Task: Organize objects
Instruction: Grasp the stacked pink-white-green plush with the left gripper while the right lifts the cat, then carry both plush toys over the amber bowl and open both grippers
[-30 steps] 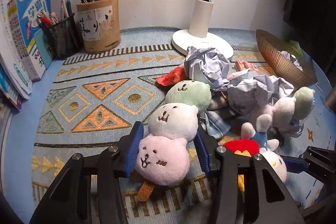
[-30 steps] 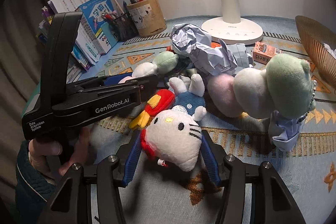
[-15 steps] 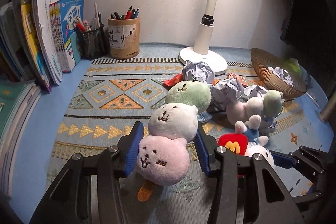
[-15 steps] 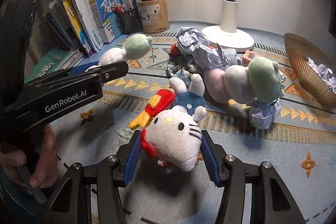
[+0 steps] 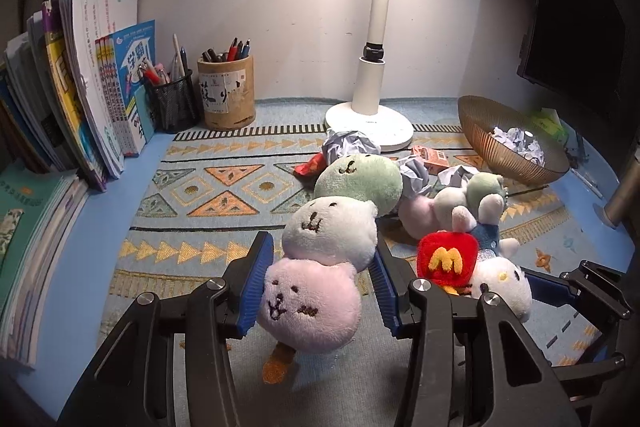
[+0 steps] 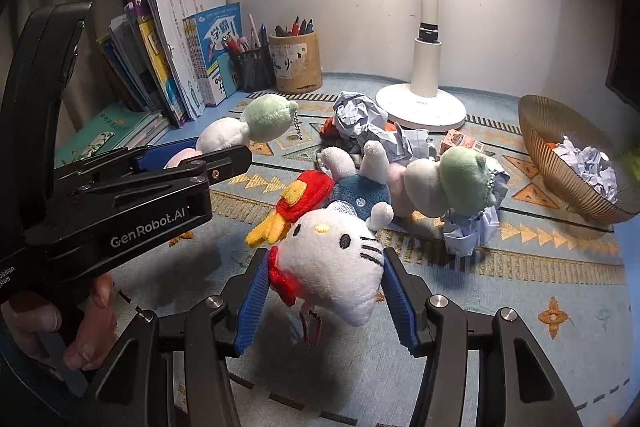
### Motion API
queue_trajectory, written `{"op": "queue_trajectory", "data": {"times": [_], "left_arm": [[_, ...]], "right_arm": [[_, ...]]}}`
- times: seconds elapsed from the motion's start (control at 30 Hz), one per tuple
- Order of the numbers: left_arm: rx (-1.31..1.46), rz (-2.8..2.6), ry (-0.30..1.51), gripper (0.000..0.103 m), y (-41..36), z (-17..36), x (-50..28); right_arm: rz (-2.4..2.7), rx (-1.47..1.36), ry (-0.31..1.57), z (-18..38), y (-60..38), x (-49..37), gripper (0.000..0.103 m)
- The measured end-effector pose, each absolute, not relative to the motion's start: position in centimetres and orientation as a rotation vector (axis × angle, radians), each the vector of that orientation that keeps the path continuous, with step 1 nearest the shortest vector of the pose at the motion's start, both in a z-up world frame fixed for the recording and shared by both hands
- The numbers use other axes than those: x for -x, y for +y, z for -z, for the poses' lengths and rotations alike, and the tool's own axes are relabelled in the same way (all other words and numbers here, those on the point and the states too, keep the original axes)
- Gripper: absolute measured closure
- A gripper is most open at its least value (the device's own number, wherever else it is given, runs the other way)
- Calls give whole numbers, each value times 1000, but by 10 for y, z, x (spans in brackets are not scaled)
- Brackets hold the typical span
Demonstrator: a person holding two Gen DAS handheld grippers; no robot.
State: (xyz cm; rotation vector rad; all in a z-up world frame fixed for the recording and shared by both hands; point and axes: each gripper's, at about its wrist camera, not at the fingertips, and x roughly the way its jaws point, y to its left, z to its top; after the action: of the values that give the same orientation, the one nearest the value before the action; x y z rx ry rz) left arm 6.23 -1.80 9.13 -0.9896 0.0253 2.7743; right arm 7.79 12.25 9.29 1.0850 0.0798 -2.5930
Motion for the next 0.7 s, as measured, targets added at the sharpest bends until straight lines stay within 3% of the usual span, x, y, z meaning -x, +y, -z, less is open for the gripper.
{"op": "queue_trajectory", "data": {"times": [0.7], "left_arm": [[816, -2736, 102, 58, 100, -156, -48]], "right_arm": [[2802, -921, -117, -149, 241, -79, 49]]}}
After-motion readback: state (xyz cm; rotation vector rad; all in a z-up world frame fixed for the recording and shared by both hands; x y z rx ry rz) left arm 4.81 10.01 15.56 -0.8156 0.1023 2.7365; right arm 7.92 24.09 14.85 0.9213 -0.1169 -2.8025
